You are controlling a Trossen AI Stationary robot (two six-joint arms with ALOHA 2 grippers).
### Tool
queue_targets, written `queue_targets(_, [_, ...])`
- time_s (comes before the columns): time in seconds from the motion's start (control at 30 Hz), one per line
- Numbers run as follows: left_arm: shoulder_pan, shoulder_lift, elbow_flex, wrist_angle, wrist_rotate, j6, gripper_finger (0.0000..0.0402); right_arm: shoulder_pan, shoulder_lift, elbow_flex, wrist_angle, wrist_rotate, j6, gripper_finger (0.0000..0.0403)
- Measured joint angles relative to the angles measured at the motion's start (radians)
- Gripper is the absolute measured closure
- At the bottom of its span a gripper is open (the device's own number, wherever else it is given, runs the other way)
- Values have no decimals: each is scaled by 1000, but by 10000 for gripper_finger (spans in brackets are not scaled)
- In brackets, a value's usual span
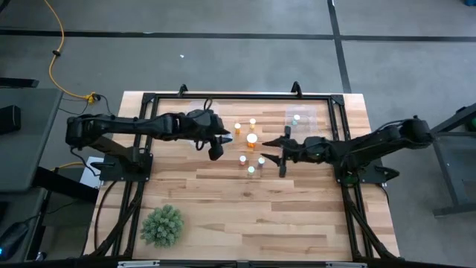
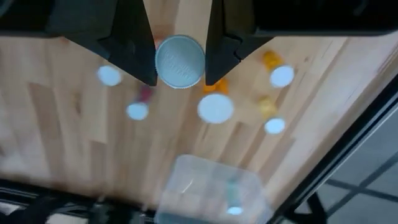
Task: Pick and place medicine bottles into bin by pill shape (circle, oval)
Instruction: Put the green tablet bottle into the right transparent bin
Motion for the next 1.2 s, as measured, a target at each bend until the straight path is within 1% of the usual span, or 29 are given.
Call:
queue_targets(0.13, [-50,9,44,-41,0,0,294,0,112,68,0,-1,-7,229])
queue_targets(0.3, [-102,22,84,-44,-2,1,292,0,231,170,-69,2,4,228])
queue_targets(0.47, [-137,24,98,-46,-18,11,292,0,316,255,-99,-3,13,210])
queue_targets(0.6, [-152,24,98,-71,-62,19,293,0,348,293,-110,-29,55,185])
queue_targets(0.77, [-164,24,98,-55,-68,19,292,-1,379,319,-117,-44,89,160])
queue_targets(1.03, [-175,24,98,-48,-66,19,292,-26,430,360,-116,-48,92,157])
queue_targets(1.2, [-177,24,97,-46,-65,19,293,-27,429,361,-70,-98,89,157])
